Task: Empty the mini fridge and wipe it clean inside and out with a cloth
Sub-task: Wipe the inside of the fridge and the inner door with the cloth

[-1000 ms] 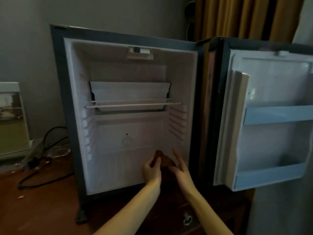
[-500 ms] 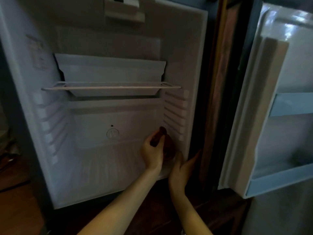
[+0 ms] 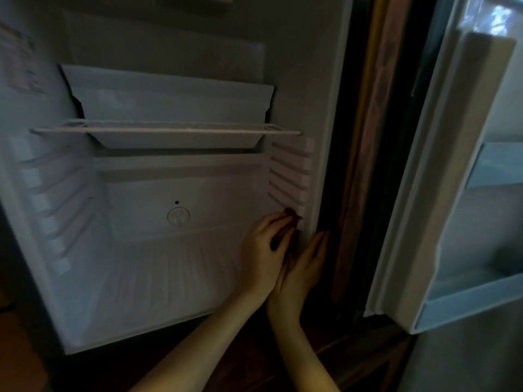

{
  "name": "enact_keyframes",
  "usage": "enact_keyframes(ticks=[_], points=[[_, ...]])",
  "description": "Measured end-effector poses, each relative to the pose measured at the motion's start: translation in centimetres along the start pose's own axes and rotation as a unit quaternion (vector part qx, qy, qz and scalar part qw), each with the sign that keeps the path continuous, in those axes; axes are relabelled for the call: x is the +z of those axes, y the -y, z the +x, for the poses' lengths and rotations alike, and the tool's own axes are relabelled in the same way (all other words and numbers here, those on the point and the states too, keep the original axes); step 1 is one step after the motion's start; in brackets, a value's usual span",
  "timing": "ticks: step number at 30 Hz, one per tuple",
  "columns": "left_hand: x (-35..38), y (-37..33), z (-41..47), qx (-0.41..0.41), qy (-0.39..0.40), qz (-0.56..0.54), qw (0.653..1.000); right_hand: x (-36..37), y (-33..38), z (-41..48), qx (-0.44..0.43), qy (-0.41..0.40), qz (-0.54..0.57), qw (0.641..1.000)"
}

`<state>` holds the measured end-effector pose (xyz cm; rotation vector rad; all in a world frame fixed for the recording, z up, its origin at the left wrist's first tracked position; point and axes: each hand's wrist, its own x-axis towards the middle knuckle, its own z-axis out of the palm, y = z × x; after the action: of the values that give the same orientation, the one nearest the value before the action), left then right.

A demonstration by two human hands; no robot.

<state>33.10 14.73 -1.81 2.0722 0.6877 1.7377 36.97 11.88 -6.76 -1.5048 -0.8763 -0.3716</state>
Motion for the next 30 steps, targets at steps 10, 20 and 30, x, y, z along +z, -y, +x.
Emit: enact_keyframes(ticks=[10, 20, 30], points=[[-0.9, 0.6, 1.4, 0.084, 0.032, 0.080, 0.993, 0.3, -0.1, -0.4, -0.006, 0.012, 0.040, 0.999], [-1.4, 3.5, 6.1, 0.006, 0.029, 0.092, 0.995, 0.4, -0.4, -0.4, -0.015, -0.004, 0.021, 1.000], [-1.2, 0.5, 2.6, 0.085, 0.032, 0.107, 0.990, 0.3, -0.3, -0.2, -0.013, -0.030, 0.021, 0.999]])
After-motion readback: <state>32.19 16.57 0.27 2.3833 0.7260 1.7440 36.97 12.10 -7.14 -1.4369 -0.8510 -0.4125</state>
